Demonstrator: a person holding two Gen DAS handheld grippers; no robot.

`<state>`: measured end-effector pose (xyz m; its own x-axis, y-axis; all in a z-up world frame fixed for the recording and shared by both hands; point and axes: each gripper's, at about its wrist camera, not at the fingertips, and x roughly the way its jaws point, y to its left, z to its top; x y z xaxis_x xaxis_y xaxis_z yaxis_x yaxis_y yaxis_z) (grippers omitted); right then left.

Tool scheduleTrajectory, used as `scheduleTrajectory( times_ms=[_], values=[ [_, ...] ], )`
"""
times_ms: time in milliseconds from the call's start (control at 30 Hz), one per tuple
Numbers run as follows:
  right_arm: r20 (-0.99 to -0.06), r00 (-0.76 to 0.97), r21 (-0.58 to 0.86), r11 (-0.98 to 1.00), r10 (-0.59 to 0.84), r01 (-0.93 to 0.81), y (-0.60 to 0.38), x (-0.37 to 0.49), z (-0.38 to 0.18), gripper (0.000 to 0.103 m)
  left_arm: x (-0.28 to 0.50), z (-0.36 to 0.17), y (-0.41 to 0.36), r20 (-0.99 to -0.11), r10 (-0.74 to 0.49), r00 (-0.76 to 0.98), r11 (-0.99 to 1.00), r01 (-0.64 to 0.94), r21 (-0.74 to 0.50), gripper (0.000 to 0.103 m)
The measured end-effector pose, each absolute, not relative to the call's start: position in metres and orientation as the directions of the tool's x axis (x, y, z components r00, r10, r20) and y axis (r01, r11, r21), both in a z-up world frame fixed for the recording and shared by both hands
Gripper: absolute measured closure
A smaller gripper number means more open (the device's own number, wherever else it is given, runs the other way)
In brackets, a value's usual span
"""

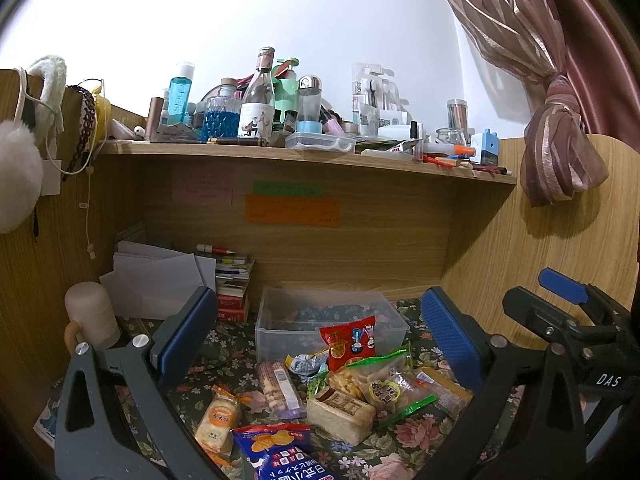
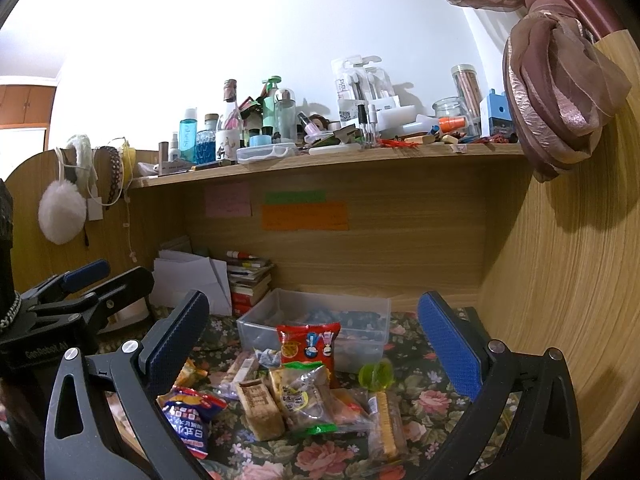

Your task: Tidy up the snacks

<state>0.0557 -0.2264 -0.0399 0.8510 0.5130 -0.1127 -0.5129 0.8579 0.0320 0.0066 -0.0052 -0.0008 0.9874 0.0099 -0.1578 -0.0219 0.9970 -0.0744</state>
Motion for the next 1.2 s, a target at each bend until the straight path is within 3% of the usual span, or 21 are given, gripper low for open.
scheduleTrajectory(
  times_ms=[533,667,1033,1133,1200],
  values=[
    [-0.136,0.839,0.021,0.849,0.526,-0.529,-0.222,0.061,-0.044,0.000,0.004,-0.003,-0.003,-0.152,-0.005,0.988,0.999,-0.002,-0.048,0.000],
    [-0.168,0.834,0.031,0.849,0.525,-0.528,-0.226,0.071,-0.050,0.000,0.012,-0.009,0.007,-0.191,0.002,0.982,0.999,-0.012,-0.052,0.014],
    [-0.346,0.836,0.012,0.893,0.426,-0.450,-0.251,0.115,-0.085,0.024,0.053,-0.060,0.072,-0.422,0.098,0.901,0.990,-0.130,-0.048,0.041],
    [-0.416,0.818,0.015,0.903,0.396,-0.430,-0.259,0.130,-0.100,0.028,0.064,-0.082,0.089,-0.502,0.105,0.858,0.988,-0.147,-0.043,0.055],
    [-0.455,0.800,0.023,0.903,0.392,-0.429,-0.263,0.136,-0.107,0.032,0.071,-0.098,0.099,-0.557,0.100,0.825,0.988,-0.150,-0.044,0.058]
  ],
)
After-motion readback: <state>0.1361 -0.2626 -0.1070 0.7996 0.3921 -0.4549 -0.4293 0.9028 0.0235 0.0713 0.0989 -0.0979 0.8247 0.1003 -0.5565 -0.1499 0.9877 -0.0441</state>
